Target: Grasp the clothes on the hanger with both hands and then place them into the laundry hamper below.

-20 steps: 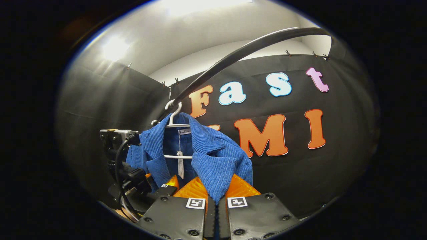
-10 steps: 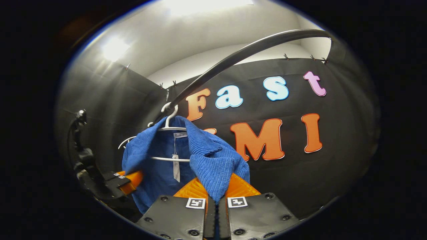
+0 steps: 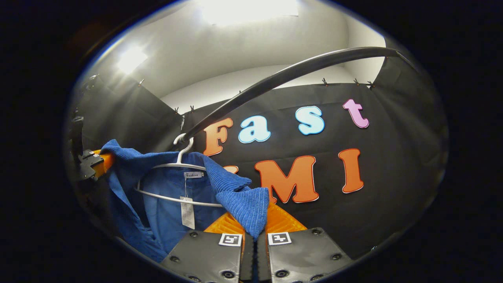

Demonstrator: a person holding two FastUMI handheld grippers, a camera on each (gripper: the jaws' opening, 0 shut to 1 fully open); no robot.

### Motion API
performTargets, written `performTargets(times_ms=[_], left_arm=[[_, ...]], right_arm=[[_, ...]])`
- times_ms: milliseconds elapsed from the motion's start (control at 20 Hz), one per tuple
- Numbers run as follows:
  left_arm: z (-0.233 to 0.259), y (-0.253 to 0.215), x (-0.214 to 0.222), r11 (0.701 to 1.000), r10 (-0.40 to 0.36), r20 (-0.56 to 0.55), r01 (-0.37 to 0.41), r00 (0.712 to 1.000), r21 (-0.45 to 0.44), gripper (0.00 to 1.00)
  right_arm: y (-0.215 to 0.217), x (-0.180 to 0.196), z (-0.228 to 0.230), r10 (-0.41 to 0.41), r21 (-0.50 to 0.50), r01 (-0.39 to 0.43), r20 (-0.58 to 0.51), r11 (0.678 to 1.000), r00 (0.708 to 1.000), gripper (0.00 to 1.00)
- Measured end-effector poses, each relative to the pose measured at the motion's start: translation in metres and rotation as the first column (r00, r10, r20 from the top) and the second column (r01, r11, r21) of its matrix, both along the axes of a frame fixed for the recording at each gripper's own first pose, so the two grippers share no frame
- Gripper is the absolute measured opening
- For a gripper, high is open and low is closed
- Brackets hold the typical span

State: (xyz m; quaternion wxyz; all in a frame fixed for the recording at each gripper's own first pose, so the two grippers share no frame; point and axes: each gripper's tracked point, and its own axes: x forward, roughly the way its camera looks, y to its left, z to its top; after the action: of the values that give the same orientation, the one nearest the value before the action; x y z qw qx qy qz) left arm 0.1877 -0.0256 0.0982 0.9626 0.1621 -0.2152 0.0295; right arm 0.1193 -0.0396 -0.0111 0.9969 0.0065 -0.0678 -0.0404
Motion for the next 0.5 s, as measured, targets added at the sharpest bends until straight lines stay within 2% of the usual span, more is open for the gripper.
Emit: performTargets(times_ms=[100,200,350,500], left_arm=[[0.026,0.000,0.010,0.998,-0.010,0.030,0.008,0.999,0.064,0.03],[0.040,-0.006,0.028,0.984,-0.049,0.022,0.044,0.999,0.171,0.04],[0.045,-0.002,0.053,0.943,-0.093,-0.031,0.098,0.995,0.318,0.05],[0.033,0.009,0.083,0.909,-0.138,-0.117,0.172,0.984,0.379,0.03]], right_arm=[[-0.004,-0.001,0.002,-0.008,0.005,0.008,0.009,1.000,1.000,0.11],[-0.007,-0.002,0.003,-0.014,0.014,0.014,0.012,1.000,1.000,0.11],[-0.007,-0.003,0.001,-0.009,0.044,0.009,0.010,0.999,1.000,0.11],[-0.012,-0.001,0.000,-0.016,0.062,0.016,0.009,0.998,1.000,0.11]])
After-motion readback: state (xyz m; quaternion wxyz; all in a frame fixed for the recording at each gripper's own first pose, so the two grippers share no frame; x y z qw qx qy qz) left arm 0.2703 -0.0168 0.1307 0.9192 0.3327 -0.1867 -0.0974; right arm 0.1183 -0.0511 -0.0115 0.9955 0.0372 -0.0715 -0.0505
